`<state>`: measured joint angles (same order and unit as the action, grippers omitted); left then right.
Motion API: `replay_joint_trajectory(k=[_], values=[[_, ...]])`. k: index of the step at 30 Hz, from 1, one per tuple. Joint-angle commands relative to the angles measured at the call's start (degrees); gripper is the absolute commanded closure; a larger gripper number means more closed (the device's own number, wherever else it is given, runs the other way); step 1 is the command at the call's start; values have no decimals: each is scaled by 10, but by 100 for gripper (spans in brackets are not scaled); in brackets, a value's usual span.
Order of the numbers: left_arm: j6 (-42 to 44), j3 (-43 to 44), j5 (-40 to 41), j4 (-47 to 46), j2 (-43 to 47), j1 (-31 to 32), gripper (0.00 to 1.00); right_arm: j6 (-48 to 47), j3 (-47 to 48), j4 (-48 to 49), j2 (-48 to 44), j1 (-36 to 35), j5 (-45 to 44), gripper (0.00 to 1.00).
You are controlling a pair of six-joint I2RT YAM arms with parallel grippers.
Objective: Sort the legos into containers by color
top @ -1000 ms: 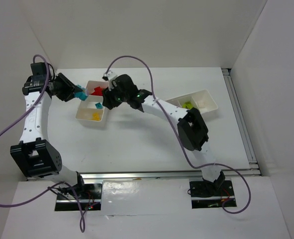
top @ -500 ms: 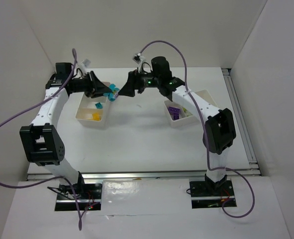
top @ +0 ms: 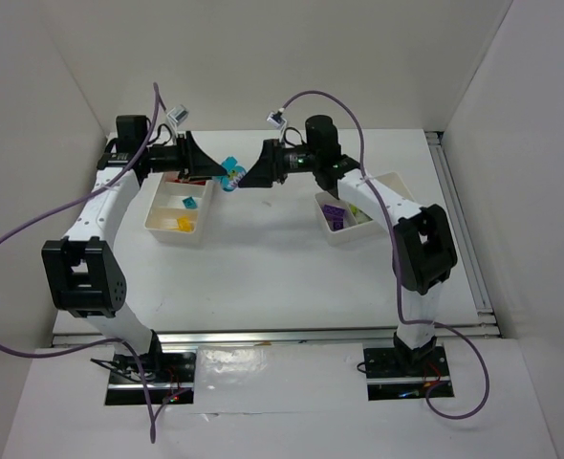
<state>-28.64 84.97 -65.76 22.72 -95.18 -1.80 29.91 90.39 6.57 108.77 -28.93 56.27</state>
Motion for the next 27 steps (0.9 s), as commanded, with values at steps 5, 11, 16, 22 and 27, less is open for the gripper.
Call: replay_joint_trajectory(k=[5,11,16,22,27], values=[[15,9,-42,-25,16,13,100,164,-26,233,7,5,74,16],[25,9,-36,-20,16,18,100,218,-17,310,34,-1,94,32],[25,9,-30,-20,16,18,100,218,-31,300,39,-6,87,83],[25,20,-16,-15,16,18,100,212,-86,282,14,1,75,100],[15,26,-3,-15,16,7,100,166,-144,220,-28,26,88,100]])
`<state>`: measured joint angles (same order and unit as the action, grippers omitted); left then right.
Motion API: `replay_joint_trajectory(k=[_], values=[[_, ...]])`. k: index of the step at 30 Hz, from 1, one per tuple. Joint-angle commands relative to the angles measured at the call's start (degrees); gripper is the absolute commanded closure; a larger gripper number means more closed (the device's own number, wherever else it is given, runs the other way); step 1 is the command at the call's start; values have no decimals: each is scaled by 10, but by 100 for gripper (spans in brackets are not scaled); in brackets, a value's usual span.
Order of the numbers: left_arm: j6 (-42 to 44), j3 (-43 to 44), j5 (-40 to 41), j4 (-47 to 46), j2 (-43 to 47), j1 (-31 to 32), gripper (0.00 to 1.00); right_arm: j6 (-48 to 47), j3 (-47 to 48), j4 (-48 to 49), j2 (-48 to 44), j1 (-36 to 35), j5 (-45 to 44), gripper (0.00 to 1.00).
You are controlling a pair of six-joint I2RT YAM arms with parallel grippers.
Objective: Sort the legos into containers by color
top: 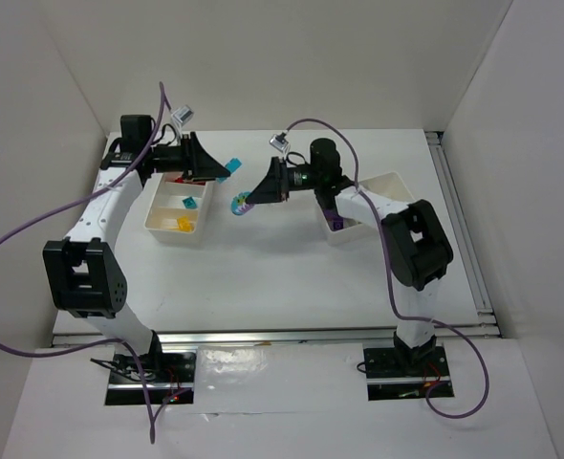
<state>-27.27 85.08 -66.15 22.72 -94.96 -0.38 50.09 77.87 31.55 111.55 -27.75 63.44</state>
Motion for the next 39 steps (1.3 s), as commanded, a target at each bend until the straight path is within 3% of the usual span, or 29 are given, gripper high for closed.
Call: replay_joint_trajectory(k=[1,4,6,7,9,11,14,27,34,38,39], values=[[1,25,8,-15,14,-8,100,-59,-24,-46,-62,15,16,100],[-9,35,54,10,14,-15,100,-97,-38,-117,-89,31,-20,100],[-29,41,158,69,7,-37,100,-158,-38,-217,-110,45,-90,100],[-43,54,275,101,-10,-42,100,-198,-31,-248,-118,45,-120,100],[-59,93,410,204,-29,-42,100,-227,-31,-306,-143,45,-199,100],[-80,143,531,255,-55,-42,100,-241,-36,-316,-159,52,-232,100],[-96,152,620,274,-73,-42,100,-246,-53,-322,-179,68,-248,100],[-103,165,676,250,-174,-47,100,-262,-54,-352,-185,74,-260,100],[-96,198,662,250,-214,-42,100,-267,-28,-363,-167,68,-260,100],[-90,203,662,256,-219,-37,69,-267,-8,-363,-157,48,-265,100],[-85,203,662,263,-219,-37,50,-267,-2,-363,-149,38,-271,100]])
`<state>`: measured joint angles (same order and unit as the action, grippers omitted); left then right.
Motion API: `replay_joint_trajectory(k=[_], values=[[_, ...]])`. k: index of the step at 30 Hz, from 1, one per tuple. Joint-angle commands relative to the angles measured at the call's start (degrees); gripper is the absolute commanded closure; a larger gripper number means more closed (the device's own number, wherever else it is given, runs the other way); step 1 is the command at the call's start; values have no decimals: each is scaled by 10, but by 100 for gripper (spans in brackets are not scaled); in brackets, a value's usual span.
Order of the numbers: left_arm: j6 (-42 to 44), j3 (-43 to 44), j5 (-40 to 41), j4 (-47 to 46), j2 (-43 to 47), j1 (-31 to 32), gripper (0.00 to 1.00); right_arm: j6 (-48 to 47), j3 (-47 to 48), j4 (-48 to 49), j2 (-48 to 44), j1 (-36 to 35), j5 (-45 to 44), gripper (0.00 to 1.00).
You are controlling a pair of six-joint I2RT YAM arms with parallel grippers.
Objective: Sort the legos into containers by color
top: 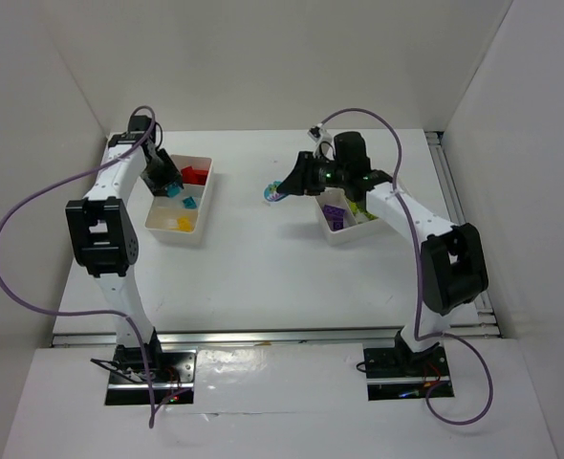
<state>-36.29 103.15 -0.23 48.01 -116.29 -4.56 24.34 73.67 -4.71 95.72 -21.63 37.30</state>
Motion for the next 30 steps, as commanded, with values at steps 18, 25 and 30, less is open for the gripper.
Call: replay_joint_trajectory(k=[18,25,30], values=[[-40,43,69,71,191,16,13,19,446,81,349,-141,3,100],[-78,-1,131,60,277,10,13,25,611,106,483,-185,-6,98],[-72,-31,125,41,304,-1,13,16,651,99,525,-200,-38,96]])
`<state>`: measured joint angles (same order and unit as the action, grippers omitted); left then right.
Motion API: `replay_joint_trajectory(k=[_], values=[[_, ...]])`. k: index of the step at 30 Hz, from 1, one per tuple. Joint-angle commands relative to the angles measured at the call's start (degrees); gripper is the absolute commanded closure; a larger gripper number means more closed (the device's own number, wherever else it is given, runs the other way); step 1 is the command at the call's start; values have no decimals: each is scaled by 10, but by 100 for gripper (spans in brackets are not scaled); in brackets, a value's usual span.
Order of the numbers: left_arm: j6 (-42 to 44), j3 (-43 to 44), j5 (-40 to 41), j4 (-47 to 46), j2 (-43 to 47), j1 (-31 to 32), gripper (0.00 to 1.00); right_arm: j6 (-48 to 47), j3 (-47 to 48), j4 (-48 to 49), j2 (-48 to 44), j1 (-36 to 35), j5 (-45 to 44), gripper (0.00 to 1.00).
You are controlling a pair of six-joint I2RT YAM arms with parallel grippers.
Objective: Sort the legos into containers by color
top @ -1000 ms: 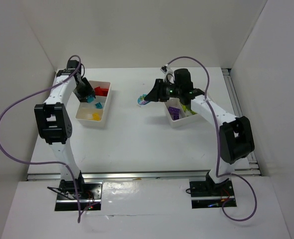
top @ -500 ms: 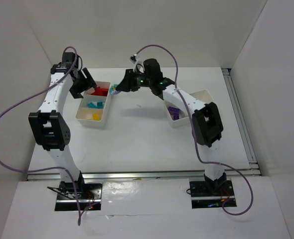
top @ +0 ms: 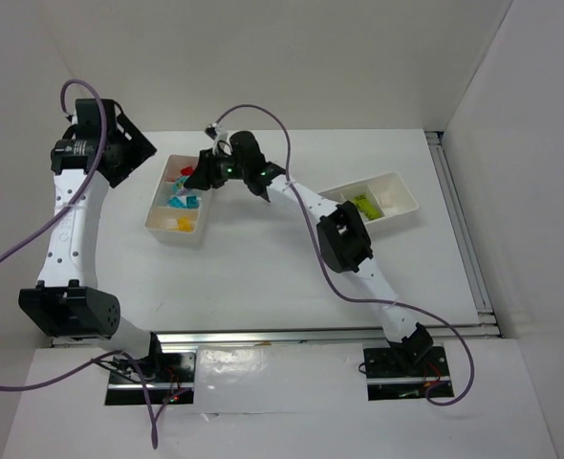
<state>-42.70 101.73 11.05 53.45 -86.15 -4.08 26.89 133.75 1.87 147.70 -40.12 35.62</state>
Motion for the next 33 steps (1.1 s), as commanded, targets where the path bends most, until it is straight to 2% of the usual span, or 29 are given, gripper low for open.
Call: replay_joint_trajectory(k=[1,2,6,8,10,13,17,18,20,21,24,25,27,28,33], values=[[-8,-17,13,-13,3,-6,13,-10,55,33,10,-15,-38,93],[-8,-17,6,-13,3,-11,13,-17,56,26,16,-22,-45,90],[-3,-22,-4,-13,3,-11,13,-17,66,20,22,-22,-56,31],[2,-22,-11,-13,-2,-11,13,-22,66,20,13,-22,-71,18],[2,-22,-17,-13,-2,-11,13,-28,61,20,1,-22,-77,11],[2,-22,-17,-19,-2,-11,13,-33,50,0,-31,-11,-84,8],[2,-22,-23,-19,11,-11,13,-52,-46,-19,-124,14,-107,3],[2,-29,-23,-24,11,-11,13,-52,-99,-33,-171,21,-125,0],[2,-35,-23,-24,17,-11,13,-68,-153,-54,-222,38,-153,0],[2,-42,-23,-24,22,-11,13,-74,-210,-68,-276,44,-198,0],[17,-58,-41,-41,27,-11,13,-82,-302,-127,-359,58,-309,0],[17,-65,-50,-41,27,-11,13,-82,-357,-161,-407,63,-416,0],[22,-71,-60,-48,22,-11,13,-76,-407,-197,-451,69,-511,0],[22,-71,-66,-48,22,-11,13,-66,-447,-215,-488,69,-592,0],[22,-88,-71,-55,17,-11,13,-19,-537,-336,-579,104,-704,0]])
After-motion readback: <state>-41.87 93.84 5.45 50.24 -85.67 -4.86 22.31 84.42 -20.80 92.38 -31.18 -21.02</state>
